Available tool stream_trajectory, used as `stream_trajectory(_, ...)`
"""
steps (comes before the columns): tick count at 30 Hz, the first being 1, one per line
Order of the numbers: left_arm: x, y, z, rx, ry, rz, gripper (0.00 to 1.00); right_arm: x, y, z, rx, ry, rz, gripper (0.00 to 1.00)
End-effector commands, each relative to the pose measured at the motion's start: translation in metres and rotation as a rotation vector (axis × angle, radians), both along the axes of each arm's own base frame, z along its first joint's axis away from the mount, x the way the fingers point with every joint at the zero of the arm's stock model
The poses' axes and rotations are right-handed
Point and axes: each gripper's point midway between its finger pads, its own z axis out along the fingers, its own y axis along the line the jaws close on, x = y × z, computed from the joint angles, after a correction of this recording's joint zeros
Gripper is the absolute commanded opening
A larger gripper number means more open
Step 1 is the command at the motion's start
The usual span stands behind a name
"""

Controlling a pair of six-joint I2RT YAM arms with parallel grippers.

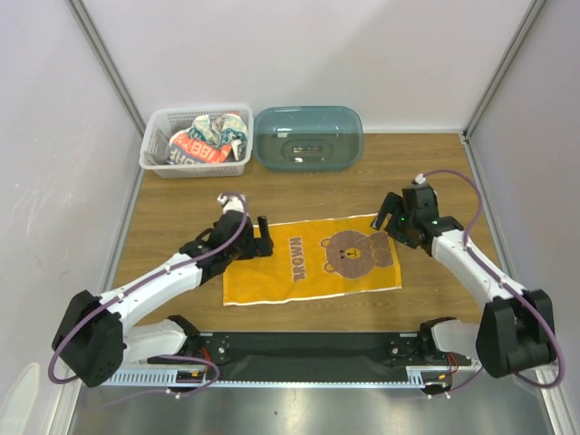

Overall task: Fold and stack the towels
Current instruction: Flatten out the crumpled towel

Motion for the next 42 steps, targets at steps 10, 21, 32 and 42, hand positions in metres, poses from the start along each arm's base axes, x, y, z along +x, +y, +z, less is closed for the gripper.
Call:
stream_trajectory(10, 0.045, 0.059, -0.027, -0.060, 0.010, 0.349, 0.94, 0.073, 0.033, -0.021, 0.073, -0.126, 0.002, 0.83)
stream_trajectory(21, 0.075, 0.065, -0.065, -0.022, 0.080, 0.384, 0.88, 0.080, 0.027, -0.065, 0.046, -0.025, -0.041, 0.81)
stream_trajectory(32, 0.109, 0.076, -0.065, 0.124, 0.070, 0.373, 0.87, 0.093, 0.003, -0.087, 0.019, 0.034, -0.107, 0.80)
stream_trajectory(42, 0.134, 0.066, -0.042, 0.120, 0.046, 0.335, 0.89, 0.102, 0.001, -0.064, 0.010, 0.021, -0.086, 0.81)
